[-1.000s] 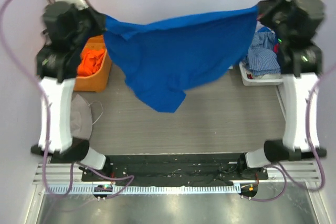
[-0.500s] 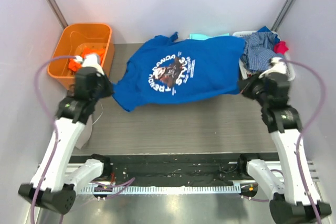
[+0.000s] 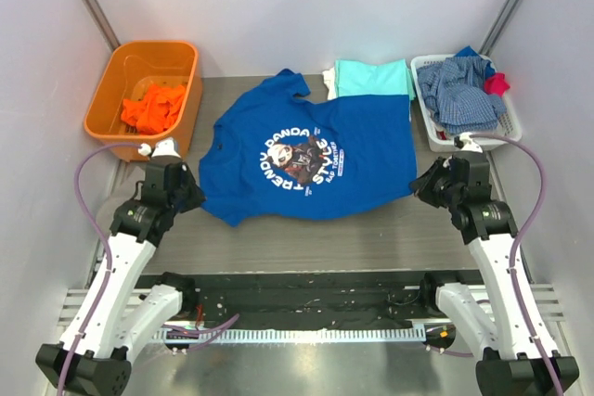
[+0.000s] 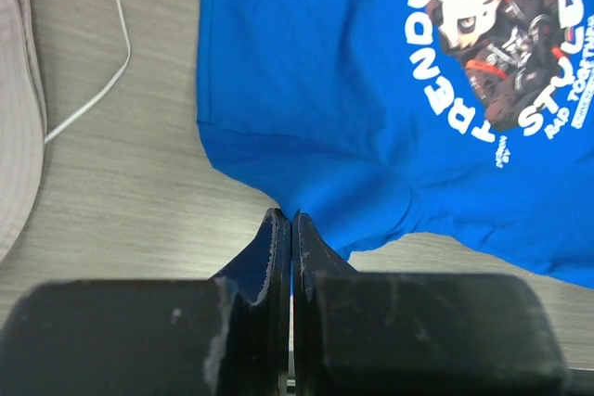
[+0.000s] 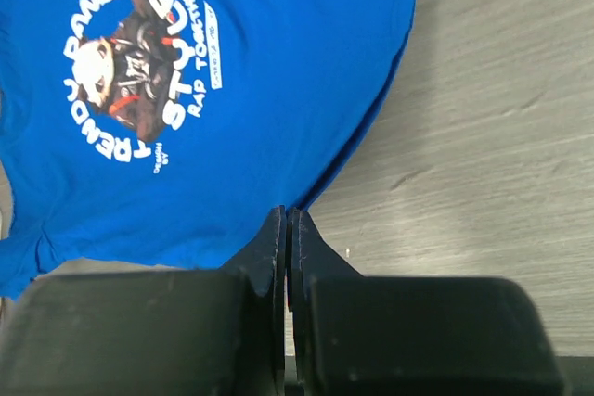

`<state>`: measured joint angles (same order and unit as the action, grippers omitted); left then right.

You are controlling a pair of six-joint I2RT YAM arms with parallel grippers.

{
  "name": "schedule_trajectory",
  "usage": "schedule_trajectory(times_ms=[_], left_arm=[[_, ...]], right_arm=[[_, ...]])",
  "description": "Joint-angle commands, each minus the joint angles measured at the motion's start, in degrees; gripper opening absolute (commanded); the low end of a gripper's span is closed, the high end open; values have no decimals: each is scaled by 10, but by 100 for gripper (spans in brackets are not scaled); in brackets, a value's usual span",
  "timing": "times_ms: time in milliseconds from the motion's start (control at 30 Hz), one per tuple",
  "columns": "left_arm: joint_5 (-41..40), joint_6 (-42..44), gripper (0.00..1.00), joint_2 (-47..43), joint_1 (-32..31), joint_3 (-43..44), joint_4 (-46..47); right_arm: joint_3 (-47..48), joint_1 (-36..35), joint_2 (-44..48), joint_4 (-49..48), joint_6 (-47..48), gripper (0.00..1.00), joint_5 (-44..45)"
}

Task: Fold and stack the t-shirts
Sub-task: Flatten the tshirt out, then fold the tshirt

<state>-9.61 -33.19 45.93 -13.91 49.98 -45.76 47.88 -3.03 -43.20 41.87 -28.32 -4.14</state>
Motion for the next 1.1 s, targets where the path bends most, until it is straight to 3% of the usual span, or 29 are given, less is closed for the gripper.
schedule_trajectory(times_ms=[0,333,567,800,1067], left_arm=[[-16,-21,0,-25,-2,-18,-7],[-20,-34,0,-28,-3,6,-46],[56,-56,0,-51,-3,6,-79],[64,-89,0,-107,-3,7,-130],[51,-121,0,-158,-3,2,-165]], right_arm=[[-24,0,0,1,-21,1,-9],[-89,0,52,33,-85,1,-16],[-68,0,85,95,-114,1,-13],[-43,0,113,160,-109,1,-16],[-49,0,124,171,-115,1,-8]])
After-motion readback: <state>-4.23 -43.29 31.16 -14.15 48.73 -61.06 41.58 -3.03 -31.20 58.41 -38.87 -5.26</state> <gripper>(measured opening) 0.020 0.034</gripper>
